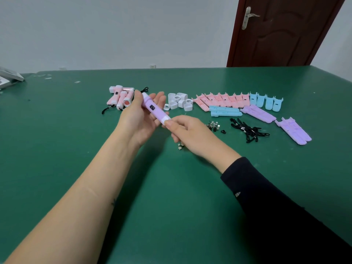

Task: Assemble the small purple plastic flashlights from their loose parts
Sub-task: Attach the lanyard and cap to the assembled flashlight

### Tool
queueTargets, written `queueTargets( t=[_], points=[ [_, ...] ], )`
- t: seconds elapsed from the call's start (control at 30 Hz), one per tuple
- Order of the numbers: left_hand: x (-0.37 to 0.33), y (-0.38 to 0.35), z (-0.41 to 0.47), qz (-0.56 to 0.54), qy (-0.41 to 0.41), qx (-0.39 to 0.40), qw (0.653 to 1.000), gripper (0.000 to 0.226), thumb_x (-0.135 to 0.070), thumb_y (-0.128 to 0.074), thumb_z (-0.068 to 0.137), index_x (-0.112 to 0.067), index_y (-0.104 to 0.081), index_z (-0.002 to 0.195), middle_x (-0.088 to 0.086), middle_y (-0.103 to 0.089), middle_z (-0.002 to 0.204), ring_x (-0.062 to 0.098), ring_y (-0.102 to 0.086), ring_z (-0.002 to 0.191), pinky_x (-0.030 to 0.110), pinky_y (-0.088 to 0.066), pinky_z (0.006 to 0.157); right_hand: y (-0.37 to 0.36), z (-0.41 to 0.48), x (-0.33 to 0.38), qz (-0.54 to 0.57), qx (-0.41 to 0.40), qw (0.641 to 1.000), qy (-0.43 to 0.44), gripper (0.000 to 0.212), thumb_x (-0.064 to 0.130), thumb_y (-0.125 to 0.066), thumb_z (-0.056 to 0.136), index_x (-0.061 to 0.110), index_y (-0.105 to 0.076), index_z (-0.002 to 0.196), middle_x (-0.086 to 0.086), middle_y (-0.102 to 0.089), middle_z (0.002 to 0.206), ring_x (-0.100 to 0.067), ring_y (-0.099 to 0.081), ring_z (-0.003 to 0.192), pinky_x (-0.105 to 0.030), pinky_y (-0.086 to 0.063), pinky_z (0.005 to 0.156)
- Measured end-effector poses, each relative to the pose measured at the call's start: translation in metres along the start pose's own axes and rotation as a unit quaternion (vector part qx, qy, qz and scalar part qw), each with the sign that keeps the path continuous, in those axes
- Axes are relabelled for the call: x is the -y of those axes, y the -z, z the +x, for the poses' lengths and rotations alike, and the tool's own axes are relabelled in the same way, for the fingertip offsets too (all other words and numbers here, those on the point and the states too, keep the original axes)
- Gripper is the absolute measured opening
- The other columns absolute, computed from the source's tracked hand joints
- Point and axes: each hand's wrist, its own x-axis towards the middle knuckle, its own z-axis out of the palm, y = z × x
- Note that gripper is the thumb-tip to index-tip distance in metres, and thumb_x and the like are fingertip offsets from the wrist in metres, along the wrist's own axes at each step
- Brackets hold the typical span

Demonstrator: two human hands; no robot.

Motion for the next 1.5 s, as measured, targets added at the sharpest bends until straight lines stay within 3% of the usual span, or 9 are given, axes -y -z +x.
queueTargets(
  t=[0.07,0.2,0.4,0.6,0.73,0.9,1.1,1.33,1.5],
  points=[
    [0.001,0.001,0.001,-0.019,0.003,0.013,1.0,0.04,-0.041,-0.03,0.106,-0.007,-0.051,0.107,0.001,-0.075,0.079,0.007,-0.069,0.065,0.033,-0.058,0.065,-0.002,0.002,-0.003,-0.025,-0.025,0.999,0.003,0.036,0.038,-0.052,0.096,0.006,-0.066,0.099,0.013,-0.044,0.055,-0.004,-0.033,0.044,-0.015,-0.026,0.043],
    [0.001,0.0,0.003,-0.058,-0.003,0.021,0.998,0.04,-0.037,-0.03,0.107,-0.005,-0.052,0.102,0.001,-0.069,0.067,0.009,-0.059,0.056,0.034,-0.055,0.068,0.0,0.004,-0.005,-0.029,-0.068,0.997,-0.01,0.024,0.041,-0.059,0.092,0.019,-0.067,0.086,0.012,-0.056,0.067,0.002,-0.044,0.048,-0.009,-0.033,0.044],
    [0.003,-0.01,-0.004,-0.146,-0.01,0.038,0.989,0.04,-0.036,-0.027,0.107,-0.011,-0.047,0.084,0.0,-0.048,0.065,0.013,-0.042,0.056,0.027,-0.041,0.065,0.002,0.004,-0.003,0.011,-0.11,0.994,0.003,0.017,0.037,-0.066,0.088,0.025,-0.069,0.077,0.016,-0.046,0.046,0.001,-0.04,0.041,-0.009,-0.028,0.041],
    [-0.003,-0.01,-0.008,-0.062,-0.013,0.037,0.997,0.039,-0.034,-0.028,0.107,-0.008,-0.051,0.09,-0.001,-0.06,0.066,0.013,-0.052,0.064,0.03,-0.046,0.076,0.001,0.004,-0.001,0.006,-0.07,0.997,-0.015,0.037,0.048,-0.058,0.09,0.014,-0.071,0.09,0.006,-0.043,0.057,-0.003,-0.034,0.047,-0.012,-0.026,0.041],
    [0.007,-0.011,-0.008,0.018,-0.014,0.037,0.999,0.038,-0.036,-0.031,0.107,-0.007,-0.054,0.102,0.0,-0.075,0.078,0.013,-0.071,0.082,0.031,-0.053,0.074,-0.008,0.004,0.002,-0.017,-0.065,0.998,-0.023,0.032,0.048,-0.048,0.094,0.02,-0.064,0.096,0.007,-0.069,0.078,-0.005,-0.052,0.058,-0.023,-0.041,0.058],
    [0.014,-0.01,-0.01,0.08,-0.002,0.057,0.995,0.041,-0.041,-0.027,0.106,-0.01,-0.053,0.112,-0.002,-0.076,0.096,0.009,-0.072,0.092,0.032,-0.054,0.072,-0.009,0.003,0.002,0.033,-0.065,0.997,-0.032,0.022,0.035,-0.043,0.1,0.018,-0.056,0.101,0.009,-0.063,0.079,-0.001,-0.052,0.047,-0.014,-0.038,0.048],
    [0.025,-0.016,-0.017,0.155,0.013,0.095,0.983,0.039,-0.042,-0.026,0.106,-0.016,-0.055,0.106,-0.007,-0.074,0.105,0.007,-0.07,0.091,0.039,-0.047,0.086,-0.005,0.003,0.006,0.015,-0.07,0.997,-0.035,0.023,0.035,-0.038,0.102,0.021,-0.053,0.091,0.008,-0.052,0.073,-0.006,-0.046,0.058,-0.024,-0.031,0.053],
    [0.033,-0.018,-0.018,0.174,0.023,0.086,0.981,0.041,-0.043,-0.025,0.106,-0.015,-0.054,0.114,-0.005,-0.071,0.11,0.014,-0.066,0.101,0.036,-0.051,0.084,-0.004,0.001,0.003,0.034,-0.071,0.995,-0.068,0.02,0.036,-0.038,0.101,0.026,-0.051,0.089,0.007,-0.054,0.074,-0.006,-0.045,0.056,-0.018,-0.031,0.044],
    [0.031,-0.017,-0.017,0.165,0.001,0.071,0.984,0.043,-0.043,-0.029,0.105,-0.011,-0.057,0.11,0.0,-0.072,0.11,0.013,-0.072,0.087,0.027,-0.057,0.064,0.001,0.003,0.005,0.078,-0.031,0.994,-0.071,0.024,0.038,-0.037,0.1,0.021,-0.054,0.1,0.008,-0.046,0.065,0.001,-0.038,0.041,-0.021,-0.028,0.048]
  ],
)
